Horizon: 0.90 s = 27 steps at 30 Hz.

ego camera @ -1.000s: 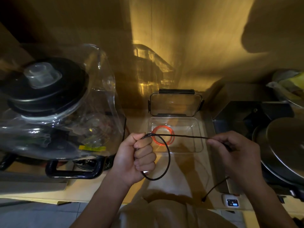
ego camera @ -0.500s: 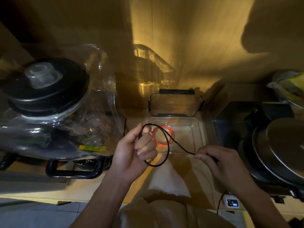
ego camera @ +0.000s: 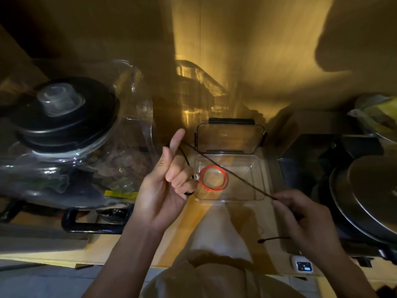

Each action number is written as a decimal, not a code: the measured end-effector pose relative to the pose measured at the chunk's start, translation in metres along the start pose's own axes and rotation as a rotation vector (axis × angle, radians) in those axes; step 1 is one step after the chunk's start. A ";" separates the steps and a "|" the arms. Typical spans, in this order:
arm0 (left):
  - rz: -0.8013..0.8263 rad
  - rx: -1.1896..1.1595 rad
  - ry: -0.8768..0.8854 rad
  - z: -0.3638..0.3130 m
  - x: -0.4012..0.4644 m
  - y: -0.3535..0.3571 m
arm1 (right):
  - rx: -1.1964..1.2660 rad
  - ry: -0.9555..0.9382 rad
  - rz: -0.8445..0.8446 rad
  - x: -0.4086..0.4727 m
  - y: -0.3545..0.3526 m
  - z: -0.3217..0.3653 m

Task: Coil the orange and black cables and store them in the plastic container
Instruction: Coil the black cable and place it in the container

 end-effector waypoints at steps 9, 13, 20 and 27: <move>-0.163 0.246 0.037 0.009 0.002 0.004 | -0.056 -0.238 0.377 -0.013 0.031 0.044; -0.139 0.289 0.015 0.012 0.003 0.004 | -0.019 -0.315 0.394 -0.013 0.027 0.063; -0.085 0.652 -0.038 0.022 0.002 -0.005 | 0.158 -0.366 0.316 -0.013 0.013 0.086; 0.260 1.400 -0.335 0.077 -0.014 -0.003 | 0.013 -0.433 -0.027 0.010 -0.016 0.096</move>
Point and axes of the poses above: each hand's wrist, its own x-axis towards the middle knuckle, its own y-axis out of the palm, z = x × y, the point moved 9 cm from there along x, towards the middle knuckle, and after that the axes turned 5 degrees about -x, right-handed, at the moved point
